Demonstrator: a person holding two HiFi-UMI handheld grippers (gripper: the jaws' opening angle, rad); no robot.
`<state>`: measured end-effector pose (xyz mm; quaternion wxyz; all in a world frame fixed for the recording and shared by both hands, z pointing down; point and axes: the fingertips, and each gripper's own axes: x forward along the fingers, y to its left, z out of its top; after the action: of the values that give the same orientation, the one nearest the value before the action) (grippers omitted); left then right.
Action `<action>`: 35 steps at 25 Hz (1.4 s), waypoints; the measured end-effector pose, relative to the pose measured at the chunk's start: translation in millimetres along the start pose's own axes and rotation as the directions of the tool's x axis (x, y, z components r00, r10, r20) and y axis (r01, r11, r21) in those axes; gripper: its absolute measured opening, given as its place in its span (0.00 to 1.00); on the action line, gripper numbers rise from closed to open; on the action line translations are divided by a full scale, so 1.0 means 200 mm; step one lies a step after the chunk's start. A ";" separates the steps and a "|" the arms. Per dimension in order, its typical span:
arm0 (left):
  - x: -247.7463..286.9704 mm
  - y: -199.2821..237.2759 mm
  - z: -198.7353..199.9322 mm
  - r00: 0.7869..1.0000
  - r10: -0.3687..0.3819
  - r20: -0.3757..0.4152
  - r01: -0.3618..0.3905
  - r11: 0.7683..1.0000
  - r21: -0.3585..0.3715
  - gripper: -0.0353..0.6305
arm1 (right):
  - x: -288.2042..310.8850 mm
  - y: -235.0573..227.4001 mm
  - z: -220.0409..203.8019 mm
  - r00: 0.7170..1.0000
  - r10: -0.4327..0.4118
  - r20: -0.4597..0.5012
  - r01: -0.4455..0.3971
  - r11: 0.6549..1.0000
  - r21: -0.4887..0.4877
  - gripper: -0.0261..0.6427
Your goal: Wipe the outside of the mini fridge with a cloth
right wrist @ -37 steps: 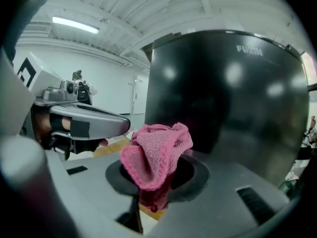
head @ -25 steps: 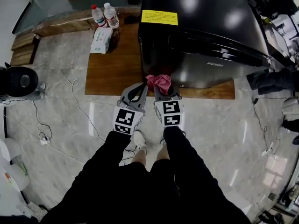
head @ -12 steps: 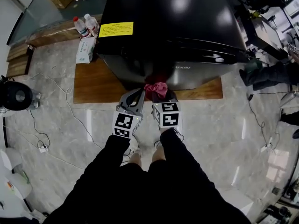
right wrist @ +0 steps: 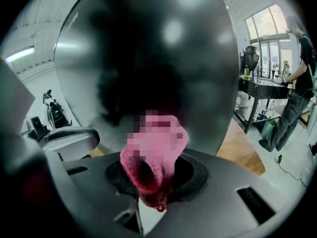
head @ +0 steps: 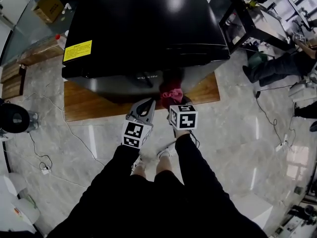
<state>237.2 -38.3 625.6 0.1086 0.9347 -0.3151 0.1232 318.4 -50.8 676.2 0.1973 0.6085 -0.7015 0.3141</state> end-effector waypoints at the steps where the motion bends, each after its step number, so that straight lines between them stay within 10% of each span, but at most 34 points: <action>1: 0.06 -0.06 0.01 1.000 -0.011 -0.004 0.011 1.000 0.002 0.06 | -0.01 -0.08 0.00 1.000 -0.006 -0.007 0.006 1.000 -0.002 0.18; 15: 0.47 -0.48 0.17 0.995 -0.104 -0.011 0.104 0.995 -0.012 0.06 | -0.21 -0.72 0.12 0.995 -0.075 0.073 0.081 0.993 -0.084 0.18; 23: 0.46 -0.80 0.51 0.989 -0.136 0.053 0.136 0.991 -0.011 0.06 | -0.73 -0.89 0.43 0.916 0.087 0.392 -0.055 0.994 -0.093 0.18; 35: 0.41 -1.08 0.85 0.968 -0.200 0.148 0.200 0.980 0.013 0.06 | -0.98 -0.80 0.69 0.833 0.304 0.462 -0.198 0.944 -0.264 0.18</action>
<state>461.6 35.7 461.9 0.0975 0.9683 -0.2265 0.0411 524.9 -12.4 478.7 0.0289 0.5470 -0.8311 0.0963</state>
